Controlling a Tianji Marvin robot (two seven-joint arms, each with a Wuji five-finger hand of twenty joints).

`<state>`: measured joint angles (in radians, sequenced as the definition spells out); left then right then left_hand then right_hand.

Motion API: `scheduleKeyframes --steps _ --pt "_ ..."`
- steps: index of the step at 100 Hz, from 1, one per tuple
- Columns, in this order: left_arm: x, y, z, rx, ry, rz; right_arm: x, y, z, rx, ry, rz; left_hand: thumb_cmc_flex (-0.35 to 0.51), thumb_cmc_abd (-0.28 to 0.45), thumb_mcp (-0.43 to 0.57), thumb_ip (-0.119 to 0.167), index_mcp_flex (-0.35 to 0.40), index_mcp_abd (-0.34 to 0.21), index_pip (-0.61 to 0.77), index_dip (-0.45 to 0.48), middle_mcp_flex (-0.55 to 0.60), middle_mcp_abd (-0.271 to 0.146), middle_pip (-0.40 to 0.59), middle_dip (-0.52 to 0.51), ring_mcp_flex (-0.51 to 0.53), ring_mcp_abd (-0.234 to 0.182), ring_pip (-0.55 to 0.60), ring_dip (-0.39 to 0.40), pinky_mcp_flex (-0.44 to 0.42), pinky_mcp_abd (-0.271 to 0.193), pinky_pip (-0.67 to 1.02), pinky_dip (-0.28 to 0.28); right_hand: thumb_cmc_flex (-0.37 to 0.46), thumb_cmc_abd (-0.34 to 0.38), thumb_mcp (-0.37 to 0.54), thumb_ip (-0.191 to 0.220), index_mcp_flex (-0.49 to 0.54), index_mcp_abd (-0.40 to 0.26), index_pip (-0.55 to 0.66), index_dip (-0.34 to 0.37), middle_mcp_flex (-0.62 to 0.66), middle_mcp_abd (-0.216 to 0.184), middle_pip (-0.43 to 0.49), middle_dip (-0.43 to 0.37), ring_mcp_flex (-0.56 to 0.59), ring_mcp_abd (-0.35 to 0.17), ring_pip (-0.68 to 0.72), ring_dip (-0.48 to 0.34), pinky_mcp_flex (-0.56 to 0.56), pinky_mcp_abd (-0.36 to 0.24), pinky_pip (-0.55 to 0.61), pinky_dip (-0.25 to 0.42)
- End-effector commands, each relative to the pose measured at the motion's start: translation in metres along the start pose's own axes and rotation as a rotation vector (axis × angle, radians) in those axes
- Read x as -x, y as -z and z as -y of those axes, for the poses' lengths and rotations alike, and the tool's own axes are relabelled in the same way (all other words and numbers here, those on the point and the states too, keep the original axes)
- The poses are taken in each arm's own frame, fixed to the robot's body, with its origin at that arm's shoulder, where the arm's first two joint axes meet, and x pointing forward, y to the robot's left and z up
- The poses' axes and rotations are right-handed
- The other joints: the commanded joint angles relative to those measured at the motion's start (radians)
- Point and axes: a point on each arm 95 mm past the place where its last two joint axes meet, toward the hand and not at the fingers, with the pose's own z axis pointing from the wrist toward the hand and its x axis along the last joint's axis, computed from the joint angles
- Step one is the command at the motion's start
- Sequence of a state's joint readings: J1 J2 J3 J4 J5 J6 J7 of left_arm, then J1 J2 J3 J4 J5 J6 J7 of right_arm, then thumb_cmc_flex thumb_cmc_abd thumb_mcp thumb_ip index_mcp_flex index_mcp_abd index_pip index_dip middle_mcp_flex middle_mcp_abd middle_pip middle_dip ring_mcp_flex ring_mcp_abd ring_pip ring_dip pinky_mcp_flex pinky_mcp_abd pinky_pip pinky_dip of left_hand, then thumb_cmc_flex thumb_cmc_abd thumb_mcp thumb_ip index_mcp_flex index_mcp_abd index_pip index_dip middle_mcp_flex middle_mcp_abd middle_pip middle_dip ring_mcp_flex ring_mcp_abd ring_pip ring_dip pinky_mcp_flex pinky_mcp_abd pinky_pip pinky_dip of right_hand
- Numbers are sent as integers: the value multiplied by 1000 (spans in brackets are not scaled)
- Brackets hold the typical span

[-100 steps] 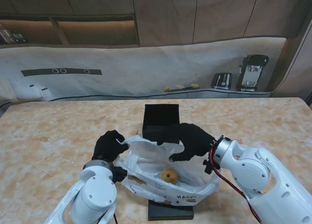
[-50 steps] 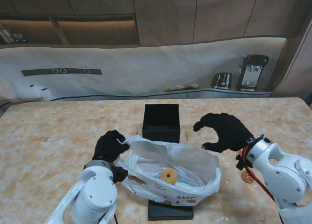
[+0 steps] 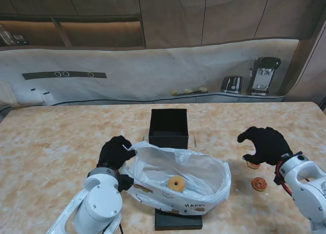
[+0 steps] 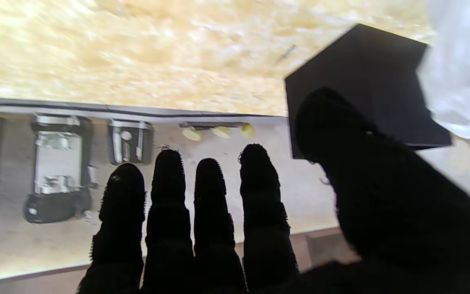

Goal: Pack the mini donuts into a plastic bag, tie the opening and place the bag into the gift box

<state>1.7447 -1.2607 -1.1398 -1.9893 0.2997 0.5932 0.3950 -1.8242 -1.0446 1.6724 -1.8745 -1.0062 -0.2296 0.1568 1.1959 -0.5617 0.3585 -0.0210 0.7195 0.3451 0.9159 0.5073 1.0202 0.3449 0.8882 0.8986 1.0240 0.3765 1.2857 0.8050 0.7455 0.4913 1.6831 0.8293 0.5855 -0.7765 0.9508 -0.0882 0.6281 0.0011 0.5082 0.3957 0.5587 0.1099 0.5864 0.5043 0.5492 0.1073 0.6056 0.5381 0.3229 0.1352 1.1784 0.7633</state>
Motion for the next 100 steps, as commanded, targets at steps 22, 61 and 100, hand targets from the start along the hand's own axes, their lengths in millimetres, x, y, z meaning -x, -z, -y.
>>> scheduleKeyframes --steps 22,61,100 --pt "-1 5 -1 23 -1 -7 15 -8 37 -78 -38 155 22 2 -20 17 -23 -14 29 0 -18 -15 -12 14 -14 32 14 17 -9 -17 38 32 8 -3 -66 13 -92 57 -51 -27 -128 43 6 -29 -120 11 21 -10 -77 -20 26 -2" --pt "-1 6 -1 32 -17 -6 23 -11 69 -188 28 238 23 5 -21 17 -27 -15 30 1 -24 -17 -18 18 -25 35 6 20 -26 -12 23 47 8 19 -151 19 -215 55 -114 -101 -231 44 -62 -115 -200 2 -43 -56 -169 -10 -26 -16" --pt "-2 6 -2 40 -30 -8 30 -18 92 -190 13 287 24 9 -22 18 -32 -13 32 0 -29 -16 -21 20 -33 39 2 24 -38 -7 11 63 2 60 -248 29 -297 41 -80 -158 -280 59 -69 -199 -216 8 -109 -114 -161 1 -117 -70"
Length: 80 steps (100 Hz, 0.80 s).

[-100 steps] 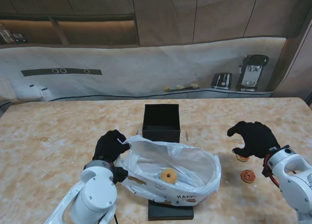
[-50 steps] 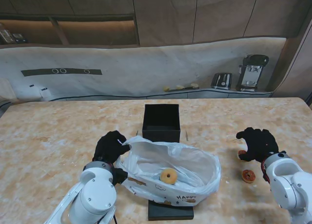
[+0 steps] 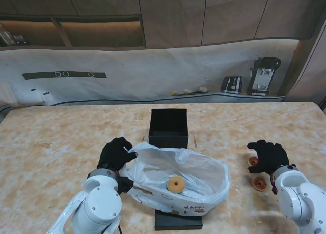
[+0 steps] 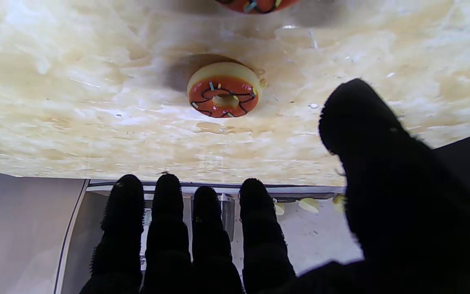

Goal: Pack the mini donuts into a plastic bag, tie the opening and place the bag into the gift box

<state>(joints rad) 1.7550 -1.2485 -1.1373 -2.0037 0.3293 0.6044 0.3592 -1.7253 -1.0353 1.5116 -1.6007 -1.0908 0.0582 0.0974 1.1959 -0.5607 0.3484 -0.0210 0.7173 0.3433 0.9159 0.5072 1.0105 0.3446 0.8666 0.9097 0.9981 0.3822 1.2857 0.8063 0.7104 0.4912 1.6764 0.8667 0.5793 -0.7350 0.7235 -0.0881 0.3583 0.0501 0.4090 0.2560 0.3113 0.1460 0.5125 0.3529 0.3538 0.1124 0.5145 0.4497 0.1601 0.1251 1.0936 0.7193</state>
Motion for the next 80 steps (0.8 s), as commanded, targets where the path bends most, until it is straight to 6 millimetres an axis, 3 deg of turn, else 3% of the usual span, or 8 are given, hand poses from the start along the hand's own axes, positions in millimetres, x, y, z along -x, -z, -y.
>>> scheduleKeyframes --steps 1,22,29,49,80 --pt "-3 2 -1 17 2 -4 -4 -1 7 -26 -2 -1 24 8 -12 18 -30 -12 32 0 -19 -16 0 10 -7 33 2 23 -3 -7 17 26 9 19 -23 29 -28 -9 21 -19 -33 23 4 -50 -20 3 -19 -27 2 12 -41 -32" --pt "-3 2 -1 17 -4 -2 -5 -9 15 -47 -24 24 24 9 -13 17 -31 -14 33 0 -20 -18 0 11 -10 32 0 24 -3 -5 14 34 13 20 -34 33 -40 -10 48 -50 -32 43 -22 -86 -4 15 -85 -92 18 23 -158 -160" --pt "-3 2 -1 17 -6 -2 -4 -12 18 -47 -32 38 24 11 -13 18 -32 -14 33 0 -21 -18 0 11 -12 31 0 25 -3 -5 13 36 19 18 -30 33 -37 -3 54 -52 -21 50 -18 -85 11 20 -80 -94 42 26 -151 -166" --pt "-4 2 -1 22 -9 -3 -4 -19 24 -58 -62 75 25 11 -13 18 -32 -14 34 0 -20 -17 0 12 -11 33 1 26 -3 -5 11 40 28 -22 71 23 -16 23 101 -64 31 59 80 -30 50 32 39 -42 109 14 8 -173" --pt "-4 2 -1 23 -15 1 -5 -26 29 -79 -88 109 26 11 -14 18 -32 -13 33 -1 -20 -18 -1 13 -11 33 0 28 -6 -5 7 46 34 -50 135 16 19 36 126 -52 76 63 117 7 89 39 83 -18 151 26 66 -173"
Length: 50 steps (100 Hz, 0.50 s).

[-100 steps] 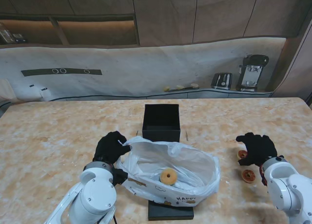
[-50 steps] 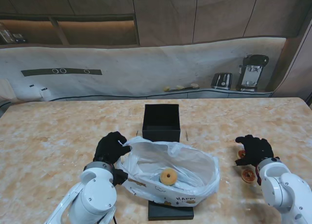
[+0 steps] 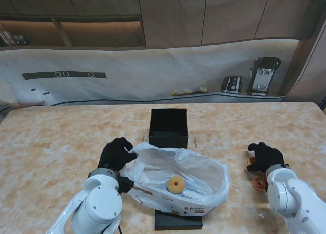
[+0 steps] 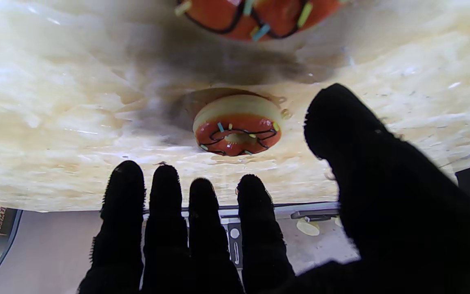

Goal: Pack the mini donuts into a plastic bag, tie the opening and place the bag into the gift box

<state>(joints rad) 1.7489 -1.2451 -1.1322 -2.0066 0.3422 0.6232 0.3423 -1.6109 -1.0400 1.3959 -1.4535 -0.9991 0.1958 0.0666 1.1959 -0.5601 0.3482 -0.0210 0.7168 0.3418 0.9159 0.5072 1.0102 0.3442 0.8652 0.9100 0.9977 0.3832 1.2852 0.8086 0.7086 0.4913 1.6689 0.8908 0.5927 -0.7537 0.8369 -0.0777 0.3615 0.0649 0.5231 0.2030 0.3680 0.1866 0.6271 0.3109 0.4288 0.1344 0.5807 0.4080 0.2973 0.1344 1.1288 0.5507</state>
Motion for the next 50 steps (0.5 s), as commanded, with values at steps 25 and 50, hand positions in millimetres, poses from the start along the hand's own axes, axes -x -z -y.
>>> scheduleKeyframes --steps 25,50 --pt "-3 3 0 14 2 -5 -5 -2 12 -48 -18 20 27 12 -13 19 -31 -13 33 -1 -20 -17 -1 12 -12 32 0 26 -4 -5 12 27 30 -42 36 6 30 25 12 7 33 24 6 58 29 19 27 30 34 19 47 -5" --pt "-3 3 1 14 1 -6 -8 -3 16 -58 -27 26 27 12 -13 19 -33 -14 33 -1 -21 -18 -1 14 -15 32 -2 27 -8 -4 9 31 39 -54 61 3 42 34 17 25 37 23 57 107 47 19 129 96 95 -62 178 49"
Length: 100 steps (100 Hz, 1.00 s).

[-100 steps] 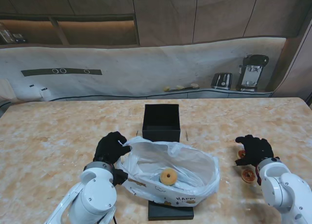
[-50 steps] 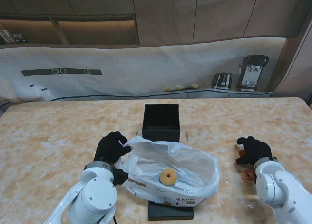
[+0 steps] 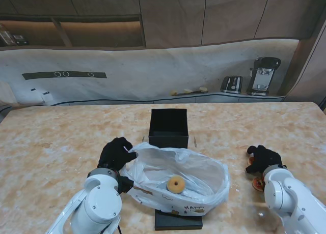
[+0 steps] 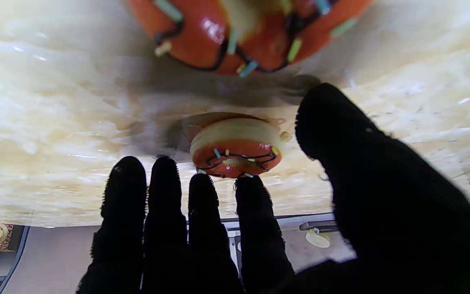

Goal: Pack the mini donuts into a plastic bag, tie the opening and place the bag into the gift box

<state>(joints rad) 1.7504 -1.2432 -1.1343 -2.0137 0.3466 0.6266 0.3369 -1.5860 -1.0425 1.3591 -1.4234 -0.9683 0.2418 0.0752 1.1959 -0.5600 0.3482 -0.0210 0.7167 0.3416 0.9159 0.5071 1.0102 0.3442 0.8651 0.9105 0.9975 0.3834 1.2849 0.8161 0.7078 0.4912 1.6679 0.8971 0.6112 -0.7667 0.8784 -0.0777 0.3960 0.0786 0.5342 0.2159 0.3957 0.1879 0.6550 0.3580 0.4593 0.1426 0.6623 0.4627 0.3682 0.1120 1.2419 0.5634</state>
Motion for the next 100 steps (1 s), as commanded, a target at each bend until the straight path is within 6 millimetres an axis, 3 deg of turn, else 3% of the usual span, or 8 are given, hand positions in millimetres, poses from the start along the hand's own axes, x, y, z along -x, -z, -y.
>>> scheduleKeyframes --steps 1,15,43,63,74,85,100 --pt "-2 3 0 14 4 -4 -4 1 8 -24 -4 -3 27 11 -13 19 -33 -14 33 -1 -21 -18 -1 13 -15 32 -2 19 -7 -4 10 25 20 -41 20 3 7 21 6 13 10 21 33 64 16 10 56 47 27 -45 73 41" --pt "-2 3 0 13 6 -6 -6 2 9 -29 -6 0 26 13 -13 19 -33 -14 33 -1 -22 -19 -2 14 -15 32 -2 20 -9 -4 9 27 37 -59 41 -1 31 28 21 24 29 19 86 120 48 5 171 121 94 -108 169 90" --pt "-2 4 2 10 10 -13 -9 0 19 -62 -22 36 26 15 -14 19 -35 -16 33 0 -23 -21 -2 16 -18 31 -3 21 -13 -4 6 30 105 -89 95 -4 55 37 52 43 78 11 174 211 135 -10 312 209 197 -164 240 109" --pt "-2 4 4 6 8 -19 -12 -1 25 -66 -23 50 27 15 -14 20 -36 -17 33 0 -24 -21 -3 17 -18 31 -3 22 -13 -5 5 34 143 -145 222 -9 132 22 144 106 174 -5 265 297 261 -27 428 267 327 -203 286 97" --pt "-2 5 4 5 7 -20 -13 -2 26 -61 -28 57 26 16 -14 20 -36 -17 34 0 -24 -21 -3 17 -18 30 -3 22 -13 -5 4 35 177 -180 266 -84 228 -24 223 192 254 -13 297 332 342 -6 486 252 403 -210 317 97" --pt "-2 5 5 4 7 -21 -13 -2 26 -54 -35 54 27 17 -14 20 -37 -17 33 -1 -24 -21 -4 17 -19 30 -4 22 -14 -5 3 36 199 -200 304 -103 317 -67 274 262 350 -19 301 364 412 9 527 234 465 -203 344 108" --pt "-2 5 5 3 9 -21 -14 -2 24 -28 -53 42 28 17 -14 21 -37 -18 34 0 -25 -22 -3 18 -21 29 -4 23 -15 -5 2 38 228 -232 328 -106 366 -82 290 270 410 -17 301 374 465 18 543 228 520 -202 362 115"
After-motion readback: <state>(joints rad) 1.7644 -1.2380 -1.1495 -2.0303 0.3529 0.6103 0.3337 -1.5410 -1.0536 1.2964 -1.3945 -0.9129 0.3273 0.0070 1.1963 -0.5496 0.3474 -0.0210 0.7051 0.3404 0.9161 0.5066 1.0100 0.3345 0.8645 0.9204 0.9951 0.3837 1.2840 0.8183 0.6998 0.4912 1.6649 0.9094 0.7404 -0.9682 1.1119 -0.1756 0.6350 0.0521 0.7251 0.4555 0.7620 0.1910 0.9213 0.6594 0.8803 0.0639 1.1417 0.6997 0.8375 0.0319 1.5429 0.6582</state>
